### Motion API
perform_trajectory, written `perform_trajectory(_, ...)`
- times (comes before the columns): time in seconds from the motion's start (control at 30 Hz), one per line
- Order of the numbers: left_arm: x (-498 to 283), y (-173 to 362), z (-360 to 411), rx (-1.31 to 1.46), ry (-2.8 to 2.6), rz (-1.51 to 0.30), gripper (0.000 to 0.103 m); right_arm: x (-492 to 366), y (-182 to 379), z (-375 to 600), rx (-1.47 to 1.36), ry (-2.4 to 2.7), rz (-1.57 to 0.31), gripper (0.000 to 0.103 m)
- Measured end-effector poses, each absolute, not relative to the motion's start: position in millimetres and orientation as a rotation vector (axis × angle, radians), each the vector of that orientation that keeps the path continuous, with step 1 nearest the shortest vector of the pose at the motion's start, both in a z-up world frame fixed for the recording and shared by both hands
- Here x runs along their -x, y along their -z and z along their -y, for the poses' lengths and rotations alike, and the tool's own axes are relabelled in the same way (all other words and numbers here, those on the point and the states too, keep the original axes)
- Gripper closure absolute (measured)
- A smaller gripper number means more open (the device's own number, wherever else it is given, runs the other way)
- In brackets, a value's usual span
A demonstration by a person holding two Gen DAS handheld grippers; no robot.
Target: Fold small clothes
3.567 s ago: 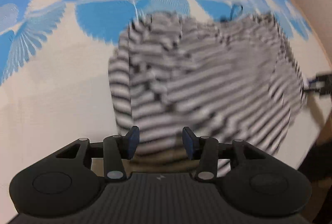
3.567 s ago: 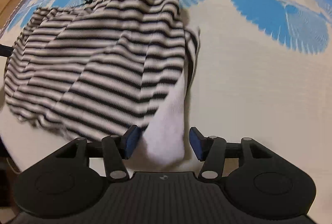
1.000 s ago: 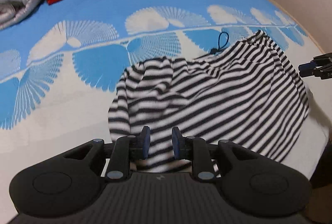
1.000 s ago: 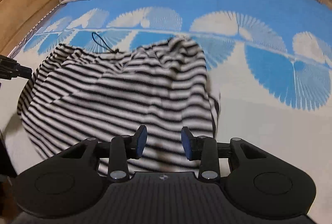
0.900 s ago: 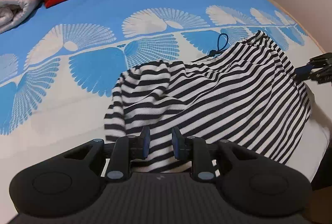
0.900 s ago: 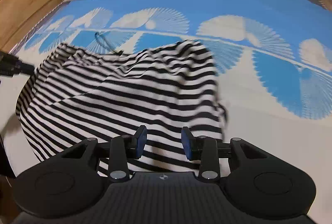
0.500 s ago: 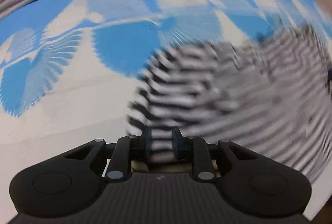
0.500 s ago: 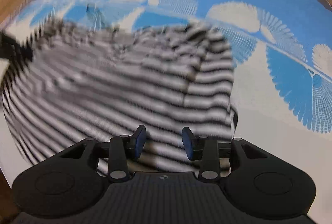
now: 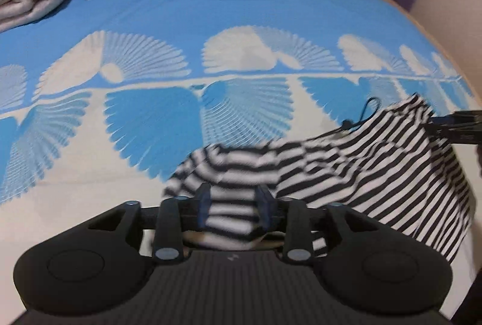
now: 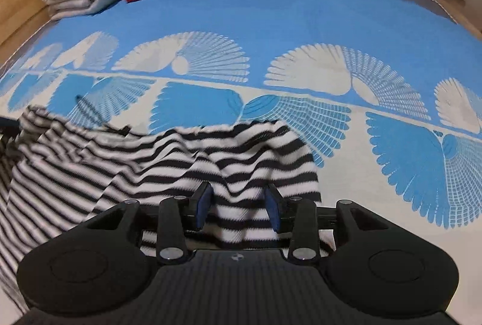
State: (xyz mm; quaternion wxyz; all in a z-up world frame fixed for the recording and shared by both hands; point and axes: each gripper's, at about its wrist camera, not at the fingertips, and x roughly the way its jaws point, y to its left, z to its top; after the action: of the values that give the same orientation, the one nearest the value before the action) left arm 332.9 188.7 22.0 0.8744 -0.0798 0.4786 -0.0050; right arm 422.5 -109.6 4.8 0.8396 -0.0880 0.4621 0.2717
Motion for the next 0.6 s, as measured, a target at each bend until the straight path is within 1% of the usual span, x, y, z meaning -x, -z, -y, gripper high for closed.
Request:
perform_trajectory(0.07, -338.8, -20.7, -183.5, 0.158, 0.022, -0.991, 0.049, -428.6, -2.1, 109.1, 0.160, -0.553, -0.976, 0.059)
perform_trajectory(0.1, -342.3, -18.2, -180.3, 0.141, 0.025, -0.998, 0.049, -431.3, -0.9, 109.4, 0.149, -0.546, -0.977, 0.058)
perform_trajectory(0.13, -346.0, -14.0, -177.1, 0.117, 0.024, -1.012, 0.052, -433.8, 0.1, 109.5, 0.136, -0.541, -0.979, 0.057)
perform_trajectory(0.17, -349.3, -9.4, -174.4, 0.089, 0.020, -1.020, 0.082, -435.6, 1.1, 109.4, 0.124, -0.538, -0.981, 0.056)
perform_trajectory(0.2, -352.9, -6.8, -174.3, 0.066, 0.011, -1.016, 0.100, -437.0, 2.0, 109.1, 0.115, -0.538, -0.983, 0.056)
perform_trajectory(0.23, -355.8, -10.5, -179.0, 0.055, -0.032, -0.964, 0.100, -438.5, 2.7, 108.1, 0.109, -0.540, -0.985, 0.056)
perform_trajectory(0.27, -356.2, -19.5, -190.4, 0.071, -0.127, -0.872, 0.100, -439.2, 2.9, 106.8, 0.108, -0.540, -0.984, 0.056)
perform_trajectory(0.3, -358.7, -26.8, -208.0, 0.140, -0.207, -0.817, 0.100, -440.2, 3.3, 105.2, 0.111, -0.538, -0.978, 0.056)
perform_trajectory(0.33, -361.5, -27.9, -227.2, 0.245, -0.250, -0.806, 0.100, -440.5, 3.9, 103.5, 0.116, -0.534, -0.976, 0.056)
perform_trajectory(0.37, -364.3, -20.8, -240.5, 0.341, -0.254, -0.838, 0.100, -441.5, 4.7, 102.5, 0.120, -0.527, -0.975, 0.056)
perform_trajectory(0.4, -368.7, -9.3, -244.3, 0.385, -0.227, -0.909, 0.100, -442.5, 6.2, 101.6, 0.127, -0.515, -0.977, 0.056)
perform_trajectory(0.47, -372.5, 10.5, -231.6, 0.339, -0.153, -1.029, 0.098, -444.7, 10.1, 100.5, 0.147, -0.476, -0.987, 0.056)
perform_trajectory(0.53, -370.6, 12.9, -214.1, 0.223, -0.136, -1.034, 0.095, -447.7, 13.4, 101.6, 0.148, -0.458, -1.000, 0.056)
perform_trajectory(0.57, -371.1, 10.5, -211.6, 0.210, -0.134, -1.030, 0.087, -449.2, 14.1, 102.5, 0.143, -0.457, -1.002, 0.056)
perform_trajectory(0.6, -371.0, 5.7, -212.8, 0.230, -0.130, -1.020, 0.075, -450.3, 14.4, 102.7, 0.139, -0.455, -1.000, 0.056)
